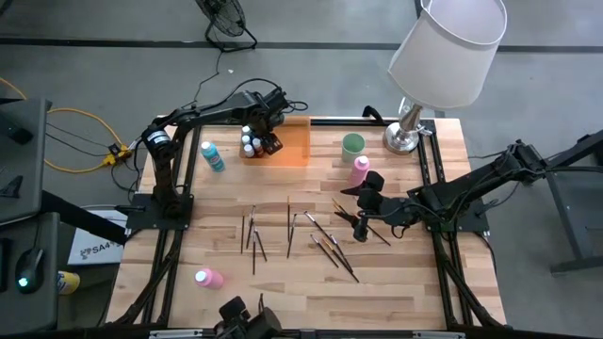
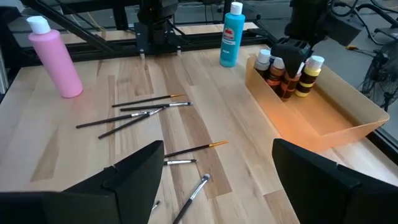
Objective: Pick & Place Paint Supplies
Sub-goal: Put the large pink paint bottle into the orange bin
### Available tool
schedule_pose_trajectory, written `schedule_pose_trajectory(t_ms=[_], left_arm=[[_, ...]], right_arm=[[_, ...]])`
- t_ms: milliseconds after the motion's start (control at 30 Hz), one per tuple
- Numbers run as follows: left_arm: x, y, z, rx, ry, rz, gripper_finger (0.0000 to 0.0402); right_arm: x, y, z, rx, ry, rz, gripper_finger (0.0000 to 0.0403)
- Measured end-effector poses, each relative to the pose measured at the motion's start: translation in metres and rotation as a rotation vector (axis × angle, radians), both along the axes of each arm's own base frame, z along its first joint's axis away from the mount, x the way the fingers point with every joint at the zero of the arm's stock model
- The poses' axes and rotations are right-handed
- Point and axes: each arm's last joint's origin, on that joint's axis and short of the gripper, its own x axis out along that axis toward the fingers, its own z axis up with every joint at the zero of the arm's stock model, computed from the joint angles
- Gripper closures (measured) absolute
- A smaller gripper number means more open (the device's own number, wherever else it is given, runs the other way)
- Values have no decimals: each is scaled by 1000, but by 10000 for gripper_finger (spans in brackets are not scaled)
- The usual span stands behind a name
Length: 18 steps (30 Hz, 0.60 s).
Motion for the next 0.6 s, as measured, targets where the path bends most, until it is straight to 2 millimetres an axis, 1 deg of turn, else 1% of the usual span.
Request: schedule_pose_trajectory(t_ms=[167,500,600], left_arm=[[-1,0,3,8,21,-26,190],[8,4,42,90,-35,-74,189],[5,1,54,105,-49,-89,189]], right_arm=[[0,0,0,-1,-5,-17,110],[-1,-2,1,-11,-28,-102,110],[-4,-1,-2,-32,-20,-169,110]])
